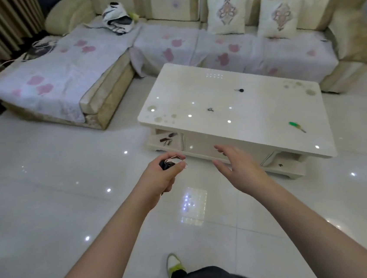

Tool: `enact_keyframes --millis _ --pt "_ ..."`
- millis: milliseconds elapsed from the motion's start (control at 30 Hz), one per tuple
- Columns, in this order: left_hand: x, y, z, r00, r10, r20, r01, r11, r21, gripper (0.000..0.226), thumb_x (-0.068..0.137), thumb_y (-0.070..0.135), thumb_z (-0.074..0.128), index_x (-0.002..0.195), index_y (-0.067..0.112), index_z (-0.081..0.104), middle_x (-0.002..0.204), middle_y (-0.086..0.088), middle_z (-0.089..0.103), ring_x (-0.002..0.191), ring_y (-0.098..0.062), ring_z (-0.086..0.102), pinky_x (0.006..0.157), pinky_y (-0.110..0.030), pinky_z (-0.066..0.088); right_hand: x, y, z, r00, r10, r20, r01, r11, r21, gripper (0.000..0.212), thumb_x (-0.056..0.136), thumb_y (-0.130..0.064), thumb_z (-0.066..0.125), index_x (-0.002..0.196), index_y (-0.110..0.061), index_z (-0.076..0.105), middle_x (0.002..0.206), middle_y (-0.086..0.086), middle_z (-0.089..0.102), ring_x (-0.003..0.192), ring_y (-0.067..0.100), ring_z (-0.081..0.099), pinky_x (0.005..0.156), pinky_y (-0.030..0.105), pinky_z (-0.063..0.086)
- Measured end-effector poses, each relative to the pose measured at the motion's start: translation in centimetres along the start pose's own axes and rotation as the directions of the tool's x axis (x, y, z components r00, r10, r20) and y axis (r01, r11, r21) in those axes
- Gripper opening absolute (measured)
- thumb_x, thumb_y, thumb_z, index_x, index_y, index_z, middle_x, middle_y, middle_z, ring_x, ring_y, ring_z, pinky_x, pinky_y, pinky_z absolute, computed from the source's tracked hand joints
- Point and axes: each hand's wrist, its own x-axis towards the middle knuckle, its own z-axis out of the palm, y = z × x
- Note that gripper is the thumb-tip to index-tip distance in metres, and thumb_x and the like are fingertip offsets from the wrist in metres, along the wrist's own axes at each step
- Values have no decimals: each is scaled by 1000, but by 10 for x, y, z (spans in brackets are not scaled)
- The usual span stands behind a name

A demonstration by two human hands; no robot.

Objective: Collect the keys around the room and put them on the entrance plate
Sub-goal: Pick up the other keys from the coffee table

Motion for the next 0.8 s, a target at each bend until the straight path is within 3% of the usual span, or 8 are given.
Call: enact_keyframes --millis 400,633,800 --pt "142 46 33 973 -25 231 16 999 41 13 84 24 71 96 26 72 57 6 34 45 -13 25 41 -21 23 79 42 -22 976 188 -114 -194 980 -38 48 96 -39 48 139 -18 44 136 3 52 125 20 46 102 32 35" --pt "251 68 89 968 -48 247 12 989 144 11 86 21 69 96 25 72 58 6 37 44 -12 26 41 -22 23 169 109 -55 977 201 -72 -205 977 -55 48 98 -37 45 141 -18 40 138 2 49 124 21 44 101 32 35" --pt "319 105 115 979 -33 201 -6 982 191 21 77 34 71 98 29 72 66 2 40 45 -13 27 42 -22 25 233 138 -88 987 156 -43 -159 984 -84 47 98 -38 43 141 -20 40 138 2 49 122 22 46 98 35 37"
